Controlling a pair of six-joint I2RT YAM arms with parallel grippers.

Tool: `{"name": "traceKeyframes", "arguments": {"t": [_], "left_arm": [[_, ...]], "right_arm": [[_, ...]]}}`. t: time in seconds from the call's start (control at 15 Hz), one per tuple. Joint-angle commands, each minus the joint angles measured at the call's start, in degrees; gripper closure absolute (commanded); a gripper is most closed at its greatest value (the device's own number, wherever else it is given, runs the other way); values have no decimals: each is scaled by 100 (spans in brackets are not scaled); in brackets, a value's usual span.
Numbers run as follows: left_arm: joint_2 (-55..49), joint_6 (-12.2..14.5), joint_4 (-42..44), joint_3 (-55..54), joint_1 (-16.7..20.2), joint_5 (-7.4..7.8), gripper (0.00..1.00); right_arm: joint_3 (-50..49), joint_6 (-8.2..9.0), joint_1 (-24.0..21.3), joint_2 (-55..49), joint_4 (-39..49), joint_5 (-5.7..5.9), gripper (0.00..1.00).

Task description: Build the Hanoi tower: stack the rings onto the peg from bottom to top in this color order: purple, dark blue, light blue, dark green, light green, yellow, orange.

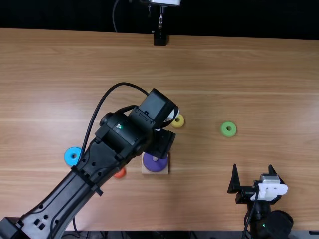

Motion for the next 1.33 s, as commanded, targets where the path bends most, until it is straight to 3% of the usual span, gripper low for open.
{"name": "traceKeyframes", "arguments": {"t": [0.0, 1.27], "left_arm": [[-209, -154, -5, 186, -101, -48, 100], [-139, -175, 90, -368, -145, -37, 100]], "right_arm": [[-162, -11, -36, -73, -15, 52, 0], [-162, -11, -36, -73, -26, 52, 0]]}}
